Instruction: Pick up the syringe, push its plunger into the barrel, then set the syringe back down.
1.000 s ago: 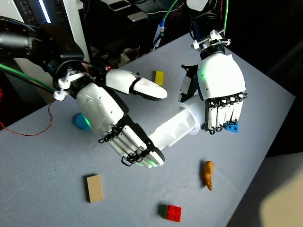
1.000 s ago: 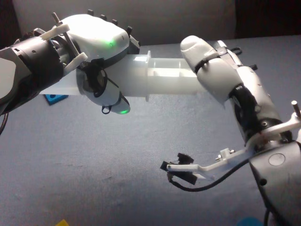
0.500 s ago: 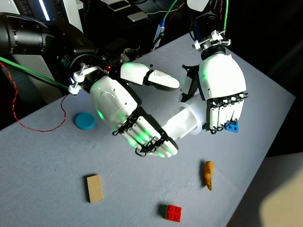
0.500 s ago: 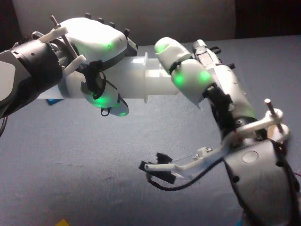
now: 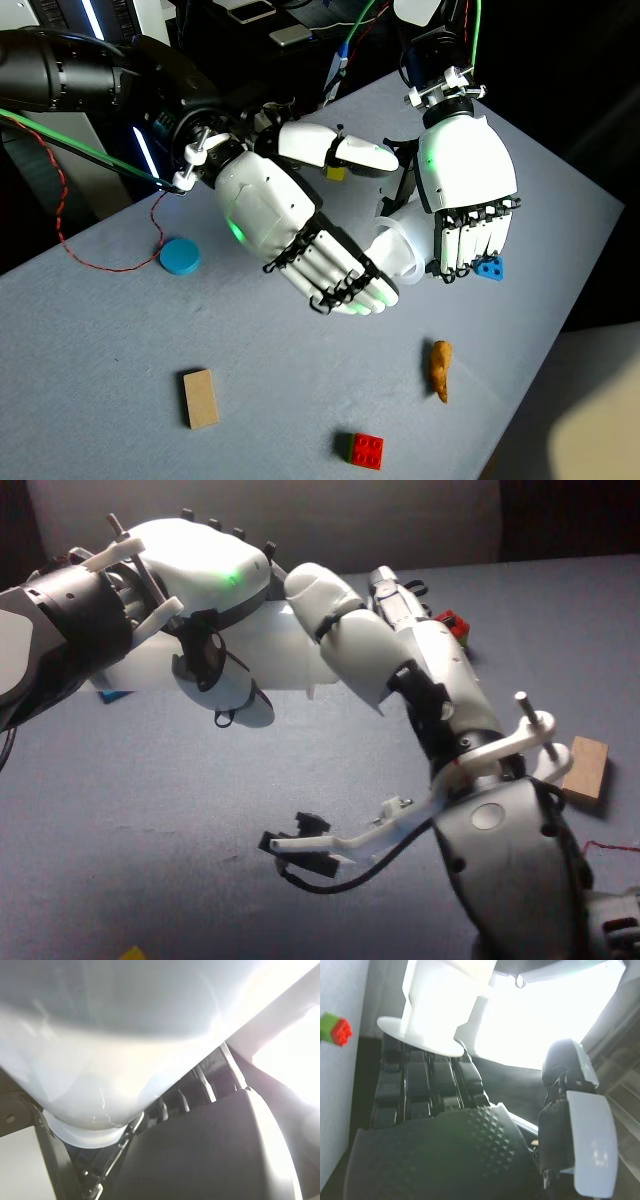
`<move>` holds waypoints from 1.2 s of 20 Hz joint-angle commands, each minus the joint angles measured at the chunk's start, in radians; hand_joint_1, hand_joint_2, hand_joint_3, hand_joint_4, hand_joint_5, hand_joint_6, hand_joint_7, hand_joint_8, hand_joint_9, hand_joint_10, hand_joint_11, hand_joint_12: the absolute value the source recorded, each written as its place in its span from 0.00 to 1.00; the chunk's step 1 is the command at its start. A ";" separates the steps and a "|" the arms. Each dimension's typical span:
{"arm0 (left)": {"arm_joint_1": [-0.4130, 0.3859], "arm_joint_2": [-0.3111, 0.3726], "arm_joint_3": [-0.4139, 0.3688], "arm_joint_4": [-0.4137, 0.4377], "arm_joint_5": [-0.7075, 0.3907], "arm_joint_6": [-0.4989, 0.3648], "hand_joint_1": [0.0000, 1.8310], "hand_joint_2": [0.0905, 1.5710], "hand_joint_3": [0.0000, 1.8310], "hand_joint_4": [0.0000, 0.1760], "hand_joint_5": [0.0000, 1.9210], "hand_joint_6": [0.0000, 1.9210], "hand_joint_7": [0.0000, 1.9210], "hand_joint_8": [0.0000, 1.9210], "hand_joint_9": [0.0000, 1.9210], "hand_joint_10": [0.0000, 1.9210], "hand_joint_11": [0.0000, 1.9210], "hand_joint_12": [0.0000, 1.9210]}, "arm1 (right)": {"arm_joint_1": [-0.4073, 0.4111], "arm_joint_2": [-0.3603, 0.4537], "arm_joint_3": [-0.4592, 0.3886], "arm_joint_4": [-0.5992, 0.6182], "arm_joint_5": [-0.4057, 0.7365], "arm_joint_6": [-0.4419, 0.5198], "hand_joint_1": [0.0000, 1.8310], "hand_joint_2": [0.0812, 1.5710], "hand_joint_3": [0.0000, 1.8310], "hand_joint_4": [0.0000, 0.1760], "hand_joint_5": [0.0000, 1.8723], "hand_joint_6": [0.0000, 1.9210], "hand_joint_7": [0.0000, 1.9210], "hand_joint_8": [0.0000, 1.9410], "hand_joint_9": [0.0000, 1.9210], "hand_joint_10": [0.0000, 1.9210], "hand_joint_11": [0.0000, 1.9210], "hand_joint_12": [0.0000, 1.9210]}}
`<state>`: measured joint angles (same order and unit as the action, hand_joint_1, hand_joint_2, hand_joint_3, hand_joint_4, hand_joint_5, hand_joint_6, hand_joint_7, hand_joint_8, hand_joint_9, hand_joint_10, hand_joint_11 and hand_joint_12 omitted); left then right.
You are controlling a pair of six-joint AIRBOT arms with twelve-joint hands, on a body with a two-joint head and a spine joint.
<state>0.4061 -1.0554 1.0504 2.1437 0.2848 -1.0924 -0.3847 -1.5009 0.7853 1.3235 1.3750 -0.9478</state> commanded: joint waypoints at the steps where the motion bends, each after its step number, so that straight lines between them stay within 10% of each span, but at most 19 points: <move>1: -0.021 -0.011 -0.015 0.039 0.033 -0.011 0.81 0.72 0.00 0.00 0.40 0.57 0.37 0.65 0.47 0.58 0.43 0.79 | 0.023 -0.020 -0.008 -0.150 -0.074 0.001 0.05 0.68 0.00 0.00 0.08 0.00 0.08 0.00 0.08 0.00 0.00 0.27; 14: -0.024 -0.010 -0.017 0.039 0.033 -0.008 0.81 0.72 0.00 0.00 0.42 0.54 0.37 0.65 0.45 0.60 0.43 0.79 | 0.035 -0.057 -0.001 -0.154 -0.071 -0.020 0.09 0.67 0.00 0.00 0.10 0.00 0.09 0.00 0.09 0.00 0.00 0.32; 24: -0.015 -0.011 -0.025 0.039 0.033 -0.009 0.81 0.71 0.00 0.00 0.40 0.57 0.38 0.65 0.47 0.55 0.44 0.78 | -0.002 0.151 -0.100 -0.179 0.018 0.011 0.09 0.66 0.00 0.00 0.09 0.00 0.09 0.00 0.09 0.00 0.00 0.29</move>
<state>0.4034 -1.0641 1.0252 2.1483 0.2462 -1.1046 -0.3923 -1.3460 0.6838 1.2377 1.3380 -0.9466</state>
